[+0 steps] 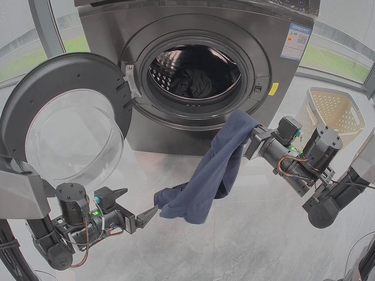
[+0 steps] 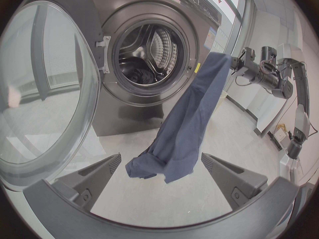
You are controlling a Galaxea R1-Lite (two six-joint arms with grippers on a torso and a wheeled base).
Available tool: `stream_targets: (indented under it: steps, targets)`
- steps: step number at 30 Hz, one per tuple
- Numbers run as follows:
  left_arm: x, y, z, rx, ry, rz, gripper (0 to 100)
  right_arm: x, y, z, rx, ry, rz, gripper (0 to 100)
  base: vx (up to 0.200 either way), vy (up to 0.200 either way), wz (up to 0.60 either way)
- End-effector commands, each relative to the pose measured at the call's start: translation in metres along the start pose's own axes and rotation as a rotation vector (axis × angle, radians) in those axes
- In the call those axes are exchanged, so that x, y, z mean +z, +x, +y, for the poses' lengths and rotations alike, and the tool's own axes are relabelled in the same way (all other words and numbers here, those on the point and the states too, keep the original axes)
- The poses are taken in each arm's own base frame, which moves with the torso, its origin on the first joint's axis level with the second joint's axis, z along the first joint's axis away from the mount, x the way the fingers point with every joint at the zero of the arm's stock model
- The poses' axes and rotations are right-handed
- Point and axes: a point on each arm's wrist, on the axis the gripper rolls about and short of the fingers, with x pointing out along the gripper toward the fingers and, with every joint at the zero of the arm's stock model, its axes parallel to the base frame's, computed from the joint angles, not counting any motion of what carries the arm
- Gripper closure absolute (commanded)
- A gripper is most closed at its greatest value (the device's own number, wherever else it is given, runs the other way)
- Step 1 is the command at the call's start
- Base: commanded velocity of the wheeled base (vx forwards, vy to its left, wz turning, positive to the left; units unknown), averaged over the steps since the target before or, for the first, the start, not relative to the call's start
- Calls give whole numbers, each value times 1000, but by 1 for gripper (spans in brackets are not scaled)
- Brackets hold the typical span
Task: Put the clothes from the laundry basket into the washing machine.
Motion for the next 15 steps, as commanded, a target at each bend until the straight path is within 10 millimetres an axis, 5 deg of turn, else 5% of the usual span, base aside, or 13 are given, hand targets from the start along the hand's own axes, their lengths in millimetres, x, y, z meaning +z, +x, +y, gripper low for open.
stream_targets:
  steps: [1, 7, 15]
  targets:
    - [-14, -6, -1, -5, 8, 72, 0, -4, 0, 0, -2, 0, 12, 100, 0, 0, 0]
    - [-24, -13, -7, -65, 21, 129, 0, -6, 0, 4, 8, 2, 16, 100, 0, 0, 0]
    - [29, 37, -36, -225, 66, -164, 0, -13, 1, 12, 19, 9, 35, 100, 0, 0, 0]
